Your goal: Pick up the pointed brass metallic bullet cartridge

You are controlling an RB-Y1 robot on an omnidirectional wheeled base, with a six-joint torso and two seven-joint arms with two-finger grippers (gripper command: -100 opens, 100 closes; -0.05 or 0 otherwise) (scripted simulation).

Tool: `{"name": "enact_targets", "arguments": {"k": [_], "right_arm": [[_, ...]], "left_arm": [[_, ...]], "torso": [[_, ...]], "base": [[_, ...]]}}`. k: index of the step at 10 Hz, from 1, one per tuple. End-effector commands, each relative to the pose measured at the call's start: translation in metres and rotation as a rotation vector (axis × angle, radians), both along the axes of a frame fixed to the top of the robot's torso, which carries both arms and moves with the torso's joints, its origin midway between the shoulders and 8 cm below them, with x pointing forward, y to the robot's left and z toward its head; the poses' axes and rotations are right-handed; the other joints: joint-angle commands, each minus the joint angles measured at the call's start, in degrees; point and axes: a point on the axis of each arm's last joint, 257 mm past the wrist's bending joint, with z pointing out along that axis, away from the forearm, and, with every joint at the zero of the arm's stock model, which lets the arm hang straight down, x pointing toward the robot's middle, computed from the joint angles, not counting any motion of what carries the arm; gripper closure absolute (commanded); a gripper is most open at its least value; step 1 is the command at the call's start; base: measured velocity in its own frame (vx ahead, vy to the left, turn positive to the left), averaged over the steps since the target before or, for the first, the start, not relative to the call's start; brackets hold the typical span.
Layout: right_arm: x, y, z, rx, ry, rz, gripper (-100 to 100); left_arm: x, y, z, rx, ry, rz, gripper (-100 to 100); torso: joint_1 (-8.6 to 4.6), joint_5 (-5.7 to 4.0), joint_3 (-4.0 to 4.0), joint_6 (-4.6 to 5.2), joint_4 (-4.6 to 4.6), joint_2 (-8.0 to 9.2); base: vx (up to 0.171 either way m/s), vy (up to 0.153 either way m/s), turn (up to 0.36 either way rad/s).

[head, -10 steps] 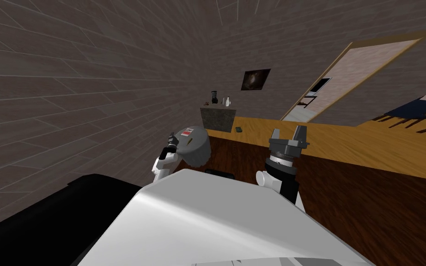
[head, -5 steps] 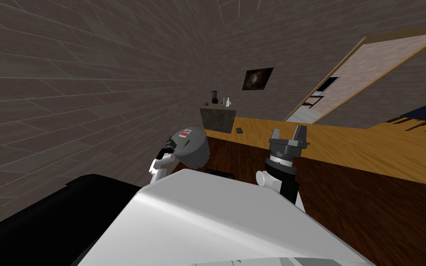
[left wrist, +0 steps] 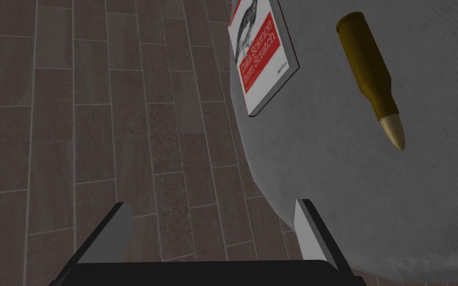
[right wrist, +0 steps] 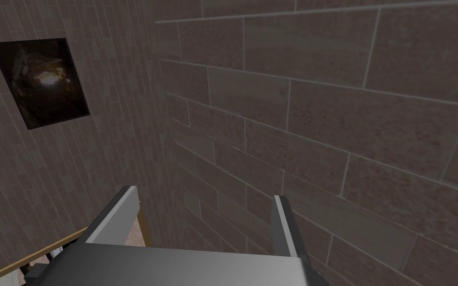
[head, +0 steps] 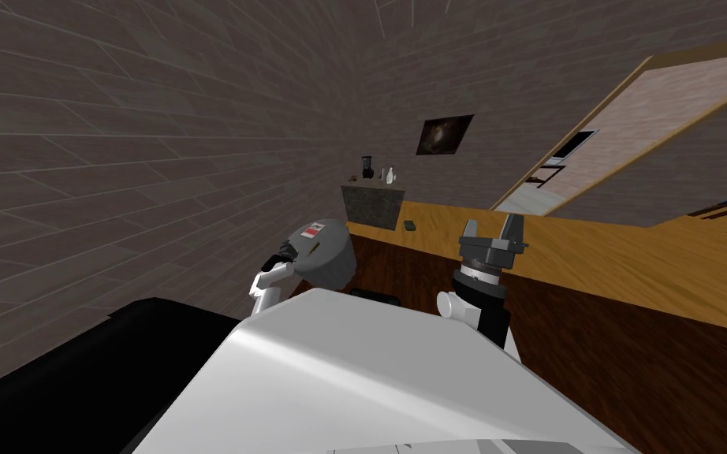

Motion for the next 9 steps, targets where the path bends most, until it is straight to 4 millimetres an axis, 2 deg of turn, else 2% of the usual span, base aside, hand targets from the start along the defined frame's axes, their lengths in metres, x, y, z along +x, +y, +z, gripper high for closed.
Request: {"name": "enact_targets", "arguments": {"k": [1,2,3,4,5,6,7,8,9], "right_arm": [[0.000,0.000,0.000,0.000,0.000,0.000,0],[0.000,0.000,0.000,0.000,0.000,0.000,0],[0.000,0.000,0.000,0.000,0.000,0.000,0],[0.000,0.000,0.000,0.000,0.000,0.000,0],[0.000,0.000,0.000,0.000,0.000,0.000,0],[0.000,0.000,0.000,0.000,0.000,0.000,0],[0.000,0.000,0.000,0.000,0.000,0.000,0],[0.000,0.000,0.000,0.000,0.000,0.000,0],[0.000,0.000,0.000,0.000,0.000,0.000,0]], "left_arm": [[-0.010,0.005,-0.013,-0.031,0.029,0.020,-100],[-0.024,0.017,-0.028,-0.075,0.064,0.057,-100],[-0.025,0.016,-0.031,-0.082,0.075,0.057,-100],[-0.039,0.026,-0.043,-0.121,0.103,0.093,-100],[-0.041,0.025,-0.048,-0.134,0.119,0.094,-100],[-0.055,0.034,-0.059,-0.172,0.147,0.130,-100],[-0.057,0.032,-0.064,-0.184,0.162,0.131,-100],[-0.073,0.040,-0.076,-0.228,0.196,0.166,-100],[-0.074,0.039,-0.078,-0.234,0.203,0.167,-100]], "torso": [[0.00,0.00,0.00,0.00,0.00,0.00],[0.09,0.01,0.01,0.03,0.00,0.04],[0.19,0.04,0.01,0.00,0.00,0.02],[0.16,0.03,0.06,0.03,0.02,0.12],[0.02,0.01,-0.02,0.01,-0.01,-0.04],[0.03,-0.01,-0.01,0.03,-0.01,0.00],[0.07,0.01,-0.03,0.01,-0.01,-0.05],[0.12,0.02,0.00,0.03,0.00,0.03],[0.17,0.04,-0.01,0.01,-0.01,0.00]], "base": [[0.140,-0.047,0.050],[0.146,-0.019,0.062],[0.112,-0.034,0.041],[0.175,-0.079,0.076],[0.151,-0.073,0.052],[0.165,-0.054,0.080],[0.136,-0.045,0.040],[0.153,-0.035,0.067],[0.134,-0.033,0.050]]}}
